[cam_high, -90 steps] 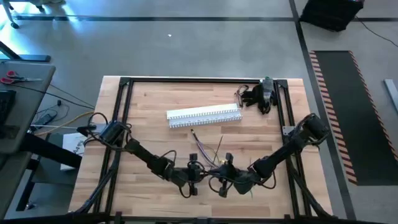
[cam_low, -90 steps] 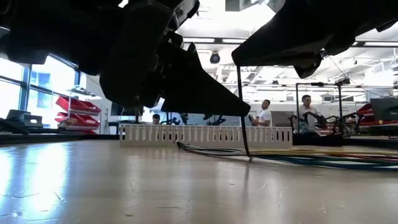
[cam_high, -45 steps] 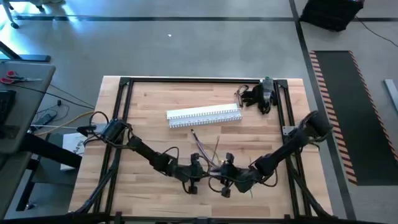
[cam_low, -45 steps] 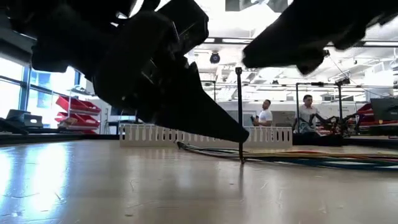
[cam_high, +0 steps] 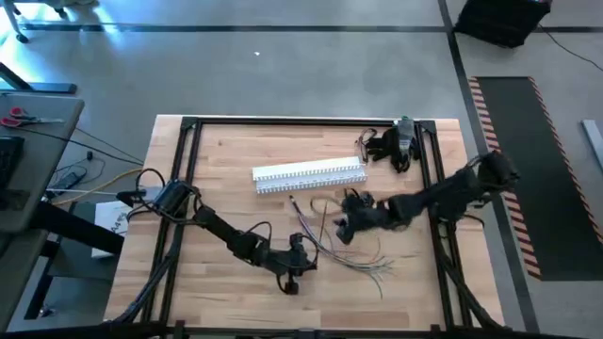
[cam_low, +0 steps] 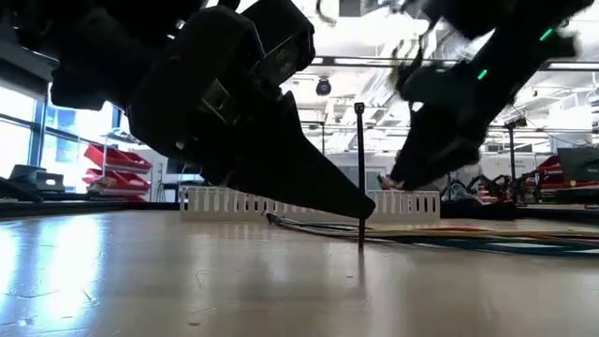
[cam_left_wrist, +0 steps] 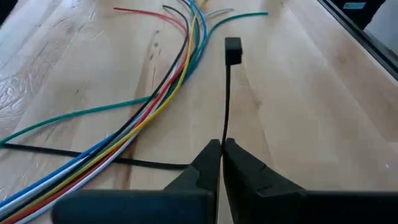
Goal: Ziptie cables
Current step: Wrap the cable wires with black ziptie
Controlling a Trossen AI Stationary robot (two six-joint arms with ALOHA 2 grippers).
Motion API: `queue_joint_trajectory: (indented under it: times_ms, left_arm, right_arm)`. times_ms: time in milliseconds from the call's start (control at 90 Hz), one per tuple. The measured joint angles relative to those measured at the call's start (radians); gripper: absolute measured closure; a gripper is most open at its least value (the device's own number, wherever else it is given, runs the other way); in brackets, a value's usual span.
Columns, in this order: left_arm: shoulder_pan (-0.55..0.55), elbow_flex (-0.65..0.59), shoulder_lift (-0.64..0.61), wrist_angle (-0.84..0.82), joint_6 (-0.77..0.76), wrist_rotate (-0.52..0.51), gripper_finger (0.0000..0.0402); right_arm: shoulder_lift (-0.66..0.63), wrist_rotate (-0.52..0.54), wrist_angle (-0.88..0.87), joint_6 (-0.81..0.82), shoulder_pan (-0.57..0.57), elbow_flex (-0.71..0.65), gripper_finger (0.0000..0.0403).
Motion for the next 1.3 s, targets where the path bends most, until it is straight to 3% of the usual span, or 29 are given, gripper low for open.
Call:
queue_joint_trajectory:
  times_ms: [278, 533, 889, 1100, 1300]
  left_arm:
    - [0.0, 0.0, 0.0, -0.02, 0.003, 0.004, 0.0401]
    - [0.003, 0.0, 0.0, -0.021, 0.01, 0.004, 0.0401]
    - [0.012, 0.0, 0.0, -0.029, 0.012, 0.009, 0.0401]
    - [0.012, 0.0, 0.0, -0.042, 0.013, 0.009, 0.0401]
    - [0.012, 0.0, 0.0, -0.045, 0.019, 0.028, 0.0401]
  right_arm:
    - [0.107, -0.114, 0.147, -0.034, -0.155, -0.013, 0.0176]
    - [0.18, -0.155, 0.278, -0.052, -0.164, -0.013, 0.0176]
    - [0.183, -0.27, 0.307, -0.106, -0.167, -0.013, 0.0176]
    - [0.184, -0.277, 0.316, -0.177, -0.166, -0.014, 0.0176]
    - [0.184, -0.179, 0.348, -0.182, -0.181, -0.014, 0.0176]
